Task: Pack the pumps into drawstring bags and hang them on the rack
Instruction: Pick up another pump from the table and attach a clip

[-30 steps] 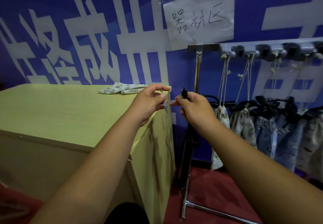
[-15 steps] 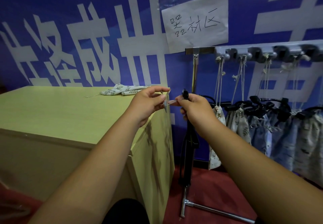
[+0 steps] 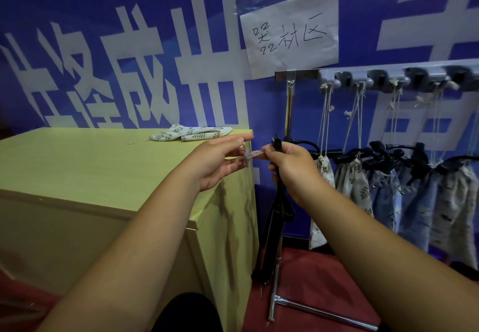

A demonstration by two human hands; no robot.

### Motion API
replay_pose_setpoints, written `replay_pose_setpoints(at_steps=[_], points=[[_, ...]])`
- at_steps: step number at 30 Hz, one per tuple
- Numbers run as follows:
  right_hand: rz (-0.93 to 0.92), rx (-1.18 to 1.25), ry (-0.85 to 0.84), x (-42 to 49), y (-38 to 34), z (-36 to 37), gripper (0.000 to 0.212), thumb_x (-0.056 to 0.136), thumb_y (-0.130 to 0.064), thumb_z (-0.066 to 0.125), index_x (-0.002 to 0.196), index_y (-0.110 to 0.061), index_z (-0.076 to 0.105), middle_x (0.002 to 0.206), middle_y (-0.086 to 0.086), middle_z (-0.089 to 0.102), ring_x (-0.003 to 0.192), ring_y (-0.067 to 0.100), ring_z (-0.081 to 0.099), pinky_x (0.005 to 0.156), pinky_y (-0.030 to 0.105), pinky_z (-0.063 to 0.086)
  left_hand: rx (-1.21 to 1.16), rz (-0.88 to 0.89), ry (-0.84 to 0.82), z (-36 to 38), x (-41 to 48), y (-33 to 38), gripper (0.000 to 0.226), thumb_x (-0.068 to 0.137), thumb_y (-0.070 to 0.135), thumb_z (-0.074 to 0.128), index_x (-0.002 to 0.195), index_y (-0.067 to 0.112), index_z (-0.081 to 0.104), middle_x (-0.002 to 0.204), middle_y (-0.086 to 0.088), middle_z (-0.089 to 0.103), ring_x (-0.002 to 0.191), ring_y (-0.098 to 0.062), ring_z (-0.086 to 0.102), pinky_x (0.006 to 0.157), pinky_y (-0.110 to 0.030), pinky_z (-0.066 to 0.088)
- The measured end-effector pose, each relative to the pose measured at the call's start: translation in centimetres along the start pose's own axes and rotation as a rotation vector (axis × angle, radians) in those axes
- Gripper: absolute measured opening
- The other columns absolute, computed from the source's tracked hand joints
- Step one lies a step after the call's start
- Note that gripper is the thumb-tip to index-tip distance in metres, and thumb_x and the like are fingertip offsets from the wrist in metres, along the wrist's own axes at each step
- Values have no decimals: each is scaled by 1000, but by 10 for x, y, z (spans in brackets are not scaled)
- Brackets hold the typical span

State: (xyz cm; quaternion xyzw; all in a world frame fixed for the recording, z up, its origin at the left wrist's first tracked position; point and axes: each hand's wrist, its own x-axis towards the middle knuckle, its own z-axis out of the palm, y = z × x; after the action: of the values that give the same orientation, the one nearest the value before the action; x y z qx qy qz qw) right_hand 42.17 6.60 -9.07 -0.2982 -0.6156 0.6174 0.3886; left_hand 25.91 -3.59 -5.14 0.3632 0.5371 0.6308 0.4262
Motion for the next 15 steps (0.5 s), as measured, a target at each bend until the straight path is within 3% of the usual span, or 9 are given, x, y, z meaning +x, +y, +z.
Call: replay_pose_setpoints(at_steps=[12, 15], points=[[-92, -144, -107, -7, -4, -1, 20, 111, -24, 62, 97, -24, 76, 103, 6, 83, 65, 7, 58, 72, 35, 47, -213, -241, 15, -11, 3, 1, 29, 98, 2, 61, 124, -2, 75, 94, -16, 72, 81, -20, 71, 80, -32, 62], [-104, -146, -96, -8, -5, -1, 20, 111, -22, 61, 97, -23, 76, 80, -8, 79, 60, -1, 60, 68, 30, 47, -244, -276, 1, -13, 4, -5, 28, 95, 3, 67, 121, 1, 78, 106, -19, 74, 88, -22, 71, 94, -33, 60]])
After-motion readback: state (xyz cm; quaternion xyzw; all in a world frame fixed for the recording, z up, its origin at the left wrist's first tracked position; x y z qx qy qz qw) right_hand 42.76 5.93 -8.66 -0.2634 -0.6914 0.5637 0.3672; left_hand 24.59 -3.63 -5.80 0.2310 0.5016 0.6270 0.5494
